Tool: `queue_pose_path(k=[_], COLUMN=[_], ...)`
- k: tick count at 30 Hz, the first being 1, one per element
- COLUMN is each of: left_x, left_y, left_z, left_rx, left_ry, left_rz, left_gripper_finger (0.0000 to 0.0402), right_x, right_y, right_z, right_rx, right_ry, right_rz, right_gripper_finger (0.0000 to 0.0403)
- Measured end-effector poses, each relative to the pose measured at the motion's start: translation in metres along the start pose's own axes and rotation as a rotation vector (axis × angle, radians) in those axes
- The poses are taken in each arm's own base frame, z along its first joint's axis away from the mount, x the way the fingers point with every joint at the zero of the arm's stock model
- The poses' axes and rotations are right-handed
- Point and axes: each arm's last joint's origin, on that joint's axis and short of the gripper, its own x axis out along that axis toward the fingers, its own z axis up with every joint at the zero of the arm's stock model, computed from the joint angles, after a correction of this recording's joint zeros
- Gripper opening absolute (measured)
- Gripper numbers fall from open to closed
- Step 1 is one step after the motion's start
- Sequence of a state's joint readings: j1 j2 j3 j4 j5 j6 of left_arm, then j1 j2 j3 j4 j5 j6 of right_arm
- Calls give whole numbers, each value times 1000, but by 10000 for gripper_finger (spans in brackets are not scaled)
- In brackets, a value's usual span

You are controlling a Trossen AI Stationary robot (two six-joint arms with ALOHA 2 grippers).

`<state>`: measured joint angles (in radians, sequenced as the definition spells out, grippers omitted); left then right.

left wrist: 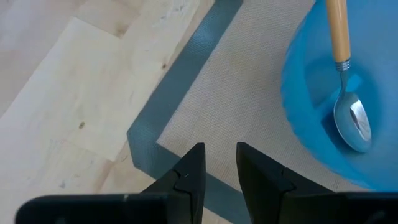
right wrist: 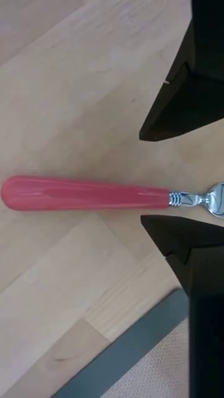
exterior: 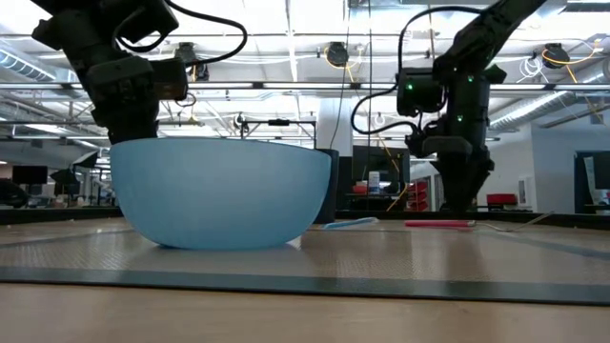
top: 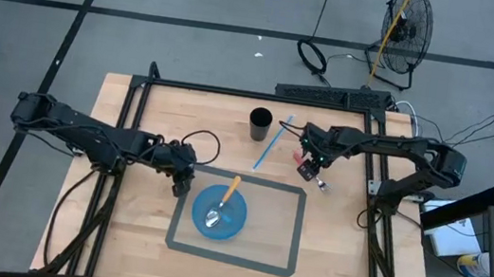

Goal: Pick & Place Utensil
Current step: Put the pink fork into the blue bowl

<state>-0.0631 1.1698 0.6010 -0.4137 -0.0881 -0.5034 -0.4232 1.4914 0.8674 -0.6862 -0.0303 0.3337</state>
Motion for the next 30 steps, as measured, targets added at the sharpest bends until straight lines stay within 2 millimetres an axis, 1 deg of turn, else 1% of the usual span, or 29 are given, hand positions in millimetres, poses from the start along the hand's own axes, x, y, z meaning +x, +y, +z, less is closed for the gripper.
queue_pose_path(k=[4, 9, 12, 23, 30], left_x=[0, 0, 0, 0, 0], left_y=[0, 0, 0, 0, 0], left_z=[0, 0, 0, 0, 0], left_rx=[0, -5, -8, -12, -26], left_ry=[0, -1, -1, -8, -10], left_rz=[1, 1, 1, 14, 13], left_gripper_finger=[93, 93, 93, 93, 93], right_x=[2, 10, 13, 20, 24], right_y=[-1, -2, -3, -6, -9], right_z=[-1, -7, -10, -18, -23], right_rx=[2, 2, 12, 44, 86], right_ry=[1, 5, 11, 31, 27], right_rz=[1, 26, 22, 8, -27], right_gripper_finger=[201, 202, 197, 146, 104])
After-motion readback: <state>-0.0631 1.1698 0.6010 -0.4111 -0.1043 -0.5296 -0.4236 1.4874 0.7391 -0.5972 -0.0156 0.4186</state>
